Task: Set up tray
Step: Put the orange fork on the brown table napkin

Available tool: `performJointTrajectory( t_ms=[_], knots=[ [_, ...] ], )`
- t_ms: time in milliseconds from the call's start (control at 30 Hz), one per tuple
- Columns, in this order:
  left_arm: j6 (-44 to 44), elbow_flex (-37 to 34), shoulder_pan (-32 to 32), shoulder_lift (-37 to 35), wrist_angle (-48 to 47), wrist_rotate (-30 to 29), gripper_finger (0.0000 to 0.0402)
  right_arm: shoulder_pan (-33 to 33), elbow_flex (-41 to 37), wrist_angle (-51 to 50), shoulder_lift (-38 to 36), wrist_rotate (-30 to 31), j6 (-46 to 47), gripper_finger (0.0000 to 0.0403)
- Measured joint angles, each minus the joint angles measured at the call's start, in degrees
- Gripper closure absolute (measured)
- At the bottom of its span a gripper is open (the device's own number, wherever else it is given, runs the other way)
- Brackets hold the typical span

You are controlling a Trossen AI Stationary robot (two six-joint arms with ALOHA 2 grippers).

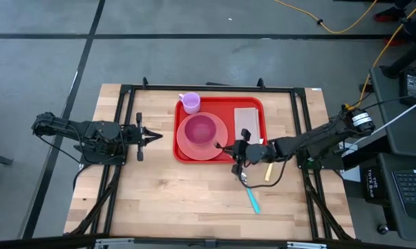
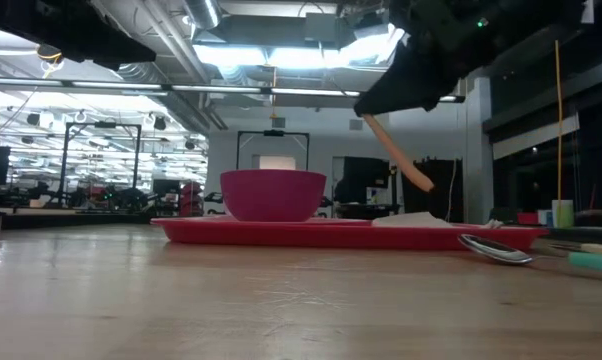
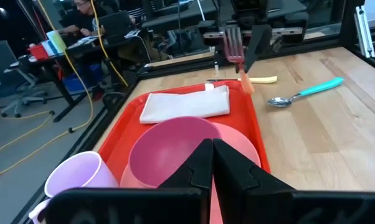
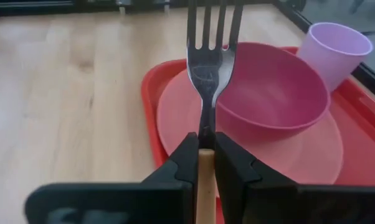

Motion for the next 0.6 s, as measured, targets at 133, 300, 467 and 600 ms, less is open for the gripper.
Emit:
performJointTrajectory(
  t_ms=[133, 300, 467, 600],
  knots=[
    [0.02, 0.01, 0.00, 0.00, -0.02, 0.02, 0.0398, -2.11, 0.00, -0.11, 0.00, -3.09, -1.16, 0.0367],
    [0.02, 0.00, 0.01, 0.00, -0.02, 0.04, 0.0395, -4.31, 0.00, 0.04, 0.00, -4.74, -1.23, 0.0367],
    [0.02, 0.01, 0.01, 0.01, -0.02, 0.04, 0.0394, -5.01, 0.00, 0.02, 0.00, -4.30, 1.08, 0.0367],
    [0.02, 0.00, 0.00, 0.00, -0.02, 0.07, 0.0397, -4.94, 0.00, 0.02, 0.00, -4.33, 1.71, 0.0367]
  ],
)
